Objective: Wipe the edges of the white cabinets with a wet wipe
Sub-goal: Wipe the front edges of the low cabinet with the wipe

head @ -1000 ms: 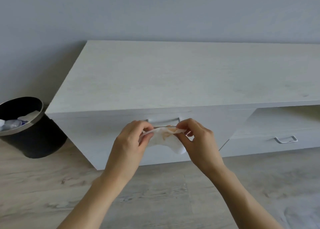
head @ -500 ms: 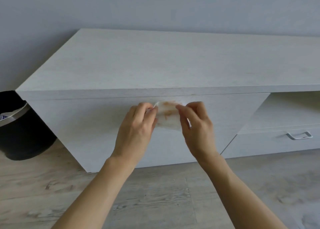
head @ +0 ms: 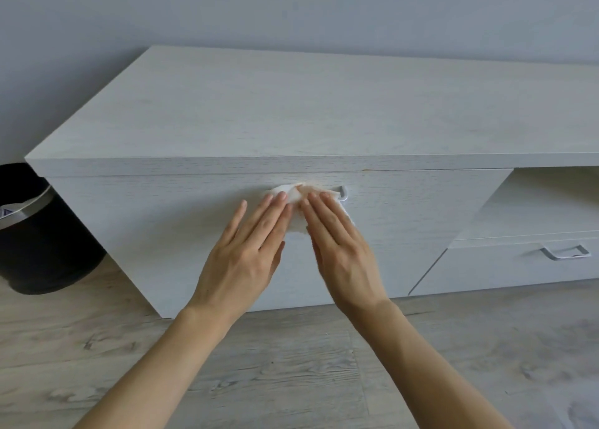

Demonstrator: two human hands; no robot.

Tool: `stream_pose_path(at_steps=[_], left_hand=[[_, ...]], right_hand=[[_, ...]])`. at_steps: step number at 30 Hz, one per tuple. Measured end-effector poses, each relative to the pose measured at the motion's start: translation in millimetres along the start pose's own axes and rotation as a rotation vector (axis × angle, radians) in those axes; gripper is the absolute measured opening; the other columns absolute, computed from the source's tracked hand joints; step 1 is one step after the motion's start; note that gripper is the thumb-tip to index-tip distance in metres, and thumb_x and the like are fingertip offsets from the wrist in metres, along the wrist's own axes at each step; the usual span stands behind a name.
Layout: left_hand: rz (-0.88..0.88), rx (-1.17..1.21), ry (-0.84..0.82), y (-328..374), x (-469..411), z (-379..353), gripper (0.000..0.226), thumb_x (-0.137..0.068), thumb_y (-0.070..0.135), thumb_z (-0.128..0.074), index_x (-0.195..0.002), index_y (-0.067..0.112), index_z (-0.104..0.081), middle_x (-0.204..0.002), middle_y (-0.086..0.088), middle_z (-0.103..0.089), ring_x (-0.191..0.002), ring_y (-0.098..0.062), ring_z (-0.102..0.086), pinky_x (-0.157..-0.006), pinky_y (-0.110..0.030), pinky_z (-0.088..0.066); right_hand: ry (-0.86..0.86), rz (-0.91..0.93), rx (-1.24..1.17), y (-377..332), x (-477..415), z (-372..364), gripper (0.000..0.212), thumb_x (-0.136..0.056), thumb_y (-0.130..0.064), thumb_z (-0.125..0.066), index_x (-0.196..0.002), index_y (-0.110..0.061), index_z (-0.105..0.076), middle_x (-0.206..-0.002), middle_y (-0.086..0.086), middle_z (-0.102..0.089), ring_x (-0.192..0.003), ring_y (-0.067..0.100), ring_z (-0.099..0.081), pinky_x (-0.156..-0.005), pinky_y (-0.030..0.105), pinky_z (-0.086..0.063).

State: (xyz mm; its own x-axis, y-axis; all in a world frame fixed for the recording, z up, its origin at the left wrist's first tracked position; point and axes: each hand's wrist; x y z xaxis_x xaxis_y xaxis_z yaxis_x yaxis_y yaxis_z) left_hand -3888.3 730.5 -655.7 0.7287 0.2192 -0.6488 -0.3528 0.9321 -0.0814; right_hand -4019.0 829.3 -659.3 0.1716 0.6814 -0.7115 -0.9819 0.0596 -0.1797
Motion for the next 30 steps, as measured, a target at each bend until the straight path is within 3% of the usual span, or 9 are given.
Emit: stream_pose_path(at_steps=[3, 6, 9, 15, 22, 30], left_hand=[[0.014, 0.111, 0.042, 10, -12, 0, 0.039, -0.093, 0.012, -0.05, -0.131, 0.001, -0.048, -0.139, -0.011, -0.045, -0.131, -0.024, -0.039, -0.107, -0.042, -0.035], [0.094, 0.238, 0.092, 7, -21, 2, 0.035, -0.086, 0.005, -0.064, -0.121, 0.002, -0.059, -0.127, -0.01, -0.058, -0.121, -0.025, -0.051, -0.1, -0.043, -0.043], [0.198, 0.358, 0.143, -1, -24, 5, 0.031, -0.078, 0.001, -0.071, -0.109, 0.001, -0.067, -0.113, -0.011, -0.066, -0.111, -0.025, -0.059, -0.096, -0.039, -0.047], [0.257, 0.48, 0.178, 8, -38, 1, 0.021, -0.074, -0.004, -0.072, -0.095, -0.001, -0.072, -0.102, -0.012, -0.07, -0.102, -0.024, -0.064, -0.094, -0.031, -0.046], [0.237, 0.417, 0.244, 8, -34, -2, 0.023, -0.073, -0.005, -0.073, -0.096, -0.002, -0.071, -0.102, -0.013, -0.07, -0.101, -0.025, -0.064, -0.091, -0.028, -0.046], [0.245, 0.358, 0.203, -1, -18, 1, 0.032, -0.077, -0.001, -0.071, -0.108, 0.002, -0.067, -0.116, -0.009, -0.064, -0.111, -0.02, -0.058, -0.092, -0.028, -0.047]], right_hand=[[0.136, -0.046, -0.008, 9, -11, 10, 0.027, -0.084, 0.002, -0.065, -0.11, 0.001, -0.064, -0.112, 0.016, -0.063, -0.107, 0.03, -0.055, -0.089, 0.031, -0.048], [0.181, -0.074, -0.064, 1, -28, 7, 0.013, -0.079, 0.002, -0.069, -0.092, 0.0, -0.069, -0.09, 0.012, -0.065, -0.084, 0.028, -0.055, -0.07, 0.028, -0.047], [0.142, -0.064, -0.124, 0, -34, 6, 0.008, -0.077, 0.001, -0.071, -0.085, 0.001, -0.07, -0.08, 0.012, -0.064, -0.076, 0.028, -0.055, -0.062, 0.032, -0.047], [0.23, -0.137, -0.126, 10, -30, 12, 0.01, -0.074, 0.0, -0.075, -0.083, 0.0, -0.071, -0.079, 0.012, -0.066, -0.076, 0.028, -0.058, -0.066, 0.025, -0.047], [0.203, -0.148, -0.159, 22, -27, 20, 0.014, -0.074, 0.002, -0.073, -0.088, 0.0, -0.073, -0.086, 0.013, -0.068, -0.08, 0.028, -0.061, -0.072, 0.021, -0.047], [0.162, -0.126, -0.198, 2, -34, 8, 0.01, -0.077, -0.001, -0.072, -0.087, -0.001, -0.073, -0.084, 0.01, -0.068, -0.078, 0.026, -0.06, -0.068, 0.025, -0.047]])
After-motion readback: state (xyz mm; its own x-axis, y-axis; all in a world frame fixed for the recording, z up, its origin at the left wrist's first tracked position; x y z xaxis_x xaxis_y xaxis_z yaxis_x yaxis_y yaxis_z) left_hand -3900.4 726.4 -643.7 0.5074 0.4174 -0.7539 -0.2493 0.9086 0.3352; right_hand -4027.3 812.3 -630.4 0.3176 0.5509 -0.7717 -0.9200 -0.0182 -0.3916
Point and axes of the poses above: each hand's wrist, its own x-axis away from the middle knuckle, its own z-axis out of the back of the hand, y = z × x
